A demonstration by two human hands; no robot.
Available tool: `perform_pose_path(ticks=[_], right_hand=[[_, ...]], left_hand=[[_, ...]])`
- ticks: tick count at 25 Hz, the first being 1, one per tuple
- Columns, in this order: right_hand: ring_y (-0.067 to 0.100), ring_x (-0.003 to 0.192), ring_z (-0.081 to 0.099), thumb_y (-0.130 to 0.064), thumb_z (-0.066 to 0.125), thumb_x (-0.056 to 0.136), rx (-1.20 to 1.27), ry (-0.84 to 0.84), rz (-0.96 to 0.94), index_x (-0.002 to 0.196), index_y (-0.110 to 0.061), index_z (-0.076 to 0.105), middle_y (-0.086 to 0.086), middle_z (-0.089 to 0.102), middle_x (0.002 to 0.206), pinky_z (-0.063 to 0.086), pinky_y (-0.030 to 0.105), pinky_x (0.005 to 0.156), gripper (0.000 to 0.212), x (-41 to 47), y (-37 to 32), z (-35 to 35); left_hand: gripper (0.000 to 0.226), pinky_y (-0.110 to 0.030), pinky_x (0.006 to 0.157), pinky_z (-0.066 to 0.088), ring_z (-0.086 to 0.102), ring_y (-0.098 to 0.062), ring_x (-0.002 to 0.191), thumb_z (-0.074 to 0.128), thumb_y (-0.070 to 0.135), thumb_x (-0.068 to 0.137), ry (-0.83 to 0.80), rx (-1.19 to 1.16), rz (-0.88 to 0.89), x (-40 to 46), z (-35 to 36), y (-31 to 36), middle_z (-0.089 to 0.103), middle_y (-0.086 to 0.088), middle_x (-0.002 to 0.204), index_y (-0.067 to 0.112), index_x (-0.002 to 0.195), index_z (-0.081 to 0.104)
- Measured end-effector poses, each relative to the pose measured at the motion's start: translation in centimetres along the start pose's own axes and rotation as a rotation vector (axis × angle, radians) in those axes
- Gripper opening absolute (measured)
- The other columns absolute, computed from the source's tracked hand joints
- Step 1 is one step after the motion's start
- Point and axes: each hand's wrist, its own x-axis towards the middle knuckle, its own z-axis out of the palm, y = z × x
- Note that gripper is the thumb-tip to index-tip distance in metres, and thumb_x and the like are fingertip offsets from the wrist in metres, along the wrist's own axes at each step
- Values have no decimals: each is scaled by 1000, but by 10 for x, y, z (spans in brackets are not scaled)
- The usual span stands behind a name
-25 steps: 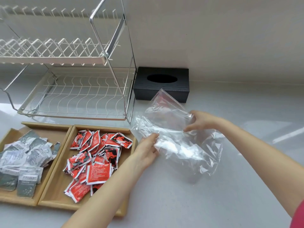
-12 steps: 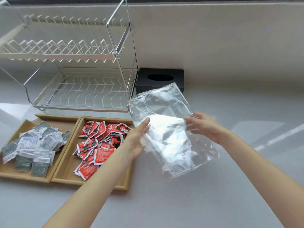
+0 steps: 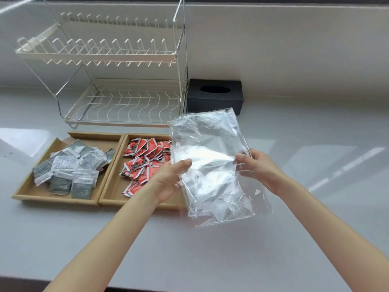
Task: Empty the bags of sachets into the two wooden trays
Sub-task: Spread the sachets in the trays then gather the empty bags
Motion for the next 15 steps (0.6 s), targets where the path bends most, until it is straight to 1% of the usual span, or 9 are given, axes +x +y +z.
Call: perform_pose_path(ticks=[2,3,5,7,8,9,10,13,15], right_hand=[[0,59,67,-22,53,90,9,9,0,82,-18,55,-4,64,79,49,21,70,9,-19,4,22],[-1,59,67,-22,53,90,14,14,0,81,-18,54,-5,64,78,48,22,70,10,-28,7,33],[-1,58,66,-22,53,90,25,35,4,81,-18,54,-5,63,77,48,22,71,10,-47,14,57],[0,58,66,-21,54,89,37,75,-5,81,-18,54,-4,62,76,49,22,69,9,-66,23,84],[0,57,65,-20,55,89,50,97,-13,80,-18,54,-3,62,75,49,21,67,9,-75,27,97],[1,57,65,-19,55,89,64,117,-19,80,-18,54,-2,61,74,48,19,64,10,-84,31,111],[1,57,65,-19,54,89,75,132,-21,79,-18,53,-2,61,73,48,18,62,10,-93,34,125],[5,61,64,-18,55,89,106,175,-30,79,-18,54,0,62,73,48,17,60,10,-118,43,164],[7,64,64,-18,55,89,119,190,-25,81,-17,54,0,63,74,49,18,59,9,-132,49,186]], left_hand=[[26,-23,57,52,51,-13,98,61,16,82,-30,10,-7,-13,-23,-3,58,3,87,10,106,54],[27,-26,63,49,52,-14,96,62,17,80,-31,35,-6,-20,-32,-6,58,1,89,10,105,55],[30,-25,67,44,53,-9,87,61,18,82,-21,92,27,-35,-51,-10,57,1,91,9,110,55],[30,-19,62,48,53,-6,81,55,17,87,-29,137,82,-53,-72,-15,57,4,85,7,115,53],[28,-14,56,50,54,-5,79,54,17,88,-29,166,102,-59,-82,-18,57,5,83,8,113,53],[25,-8,51,48,54,-4,78,54,17,88,-24,188,112,-68,-93,-20,58,5,83,8,111,53],[23,-6,48,46,54,-3,78,54,17,88,-22,193,116,-77,-104,-23,58,5,84,8,109,53],[24,-4,44,45,54,-2,80,53,15,88,-50,195,112,-103,-134,-29,59,5,87,7,110,54],[26,-5,42,45,57,-1,77,53,16,88,-51,202,94,-119,-153,-33,59,5,88,6,112,54]])
